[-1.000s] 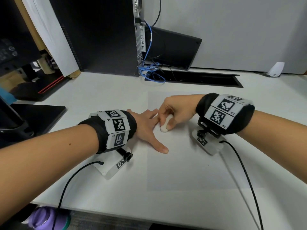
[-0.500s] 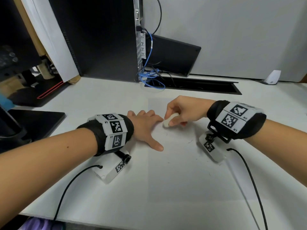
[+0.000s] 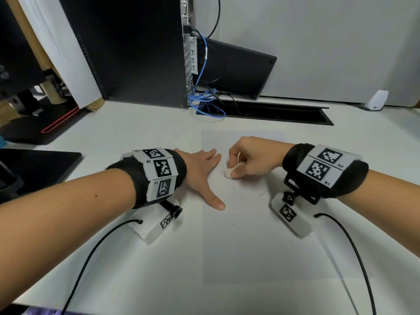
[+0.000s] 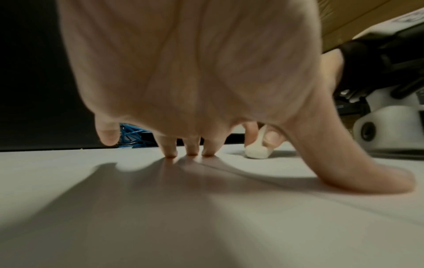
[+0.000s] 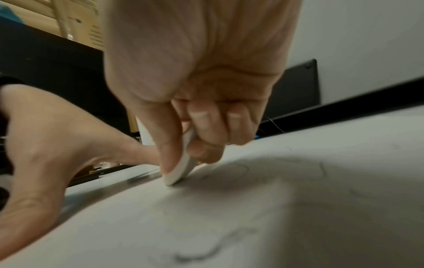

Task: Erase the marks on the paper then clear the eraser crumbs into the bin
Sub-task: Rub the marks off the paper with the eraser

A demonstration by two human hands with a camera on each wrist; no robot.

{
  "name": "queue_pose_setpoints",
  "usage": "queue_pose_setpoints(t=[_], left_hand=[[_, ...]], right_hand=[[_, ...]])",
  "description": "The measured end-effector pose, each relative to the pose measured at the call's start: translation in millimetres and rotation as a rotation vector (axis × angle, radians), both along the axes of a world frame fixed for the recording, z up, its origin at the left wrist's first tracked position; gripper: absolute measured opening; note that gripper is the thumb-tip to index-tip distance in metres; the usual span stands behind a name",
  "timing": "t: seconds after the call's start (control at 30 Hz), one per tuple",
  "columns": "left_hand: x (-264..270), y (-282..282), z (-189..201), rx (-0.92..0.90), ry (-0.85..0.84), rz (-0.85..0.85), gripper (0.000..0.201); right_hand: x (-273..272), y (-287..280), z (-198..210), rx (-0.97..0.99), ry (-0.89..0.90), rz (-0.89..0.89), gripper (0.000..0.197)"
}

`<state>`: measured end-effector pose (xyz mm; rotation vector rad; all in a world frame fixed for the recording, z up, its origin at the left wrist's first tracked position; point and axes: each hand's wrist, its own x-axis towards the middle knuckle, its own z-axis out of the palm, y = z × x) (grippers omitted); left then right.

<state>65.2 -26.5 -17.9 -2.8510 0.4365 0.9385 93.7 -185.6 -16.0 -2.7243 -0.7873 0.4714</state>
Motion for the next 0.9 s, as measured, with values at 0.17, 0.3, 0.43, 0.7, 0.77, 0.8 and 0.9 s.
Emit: queue_pose_setpoints(t=[0.17, 0.3, 0.43, 0.7, 0.77, 0.8, 0.9], left_hand=[[-1, -1, 0, 0.007, -0.005, -0.005, 0.121], [-1, -1, 1, 0.009, -0.002, 0.002, 0.121], [1, 0, 0, 0.008, -0.004, -0.001, 0.122], [-1, -1, 0, 0.005, -0.018, -0.012, 0.121], [0, 0, 0, -0.001, -0.022, -0.014, 0.121], [0, 0, -1, -0.004, -0.021, -0.013, 0.121], [0, -1, -2, -0.005, -0.024, -0.010, 0.120]], right_hand=[[-14, 1, 0, 0.012, 0.128, 0.081, 0.018], [-4, 0, 6, -0.038, -0.036, 0.016, 0.015], [-15, 1, 3, -0.027, 0.089, 0.098, 0.014], [-8, 1, 6, -0.033, 0.027, 0.067, 0.010], [-13, 3, 4, -0.012, 0.097, 0.109, 0.011], [-11, 3, 4, -0.013, 0.083, 0.104, 0.012], [-3, 4, 7, -0.048, -0.033, 0.039, 0.014]])
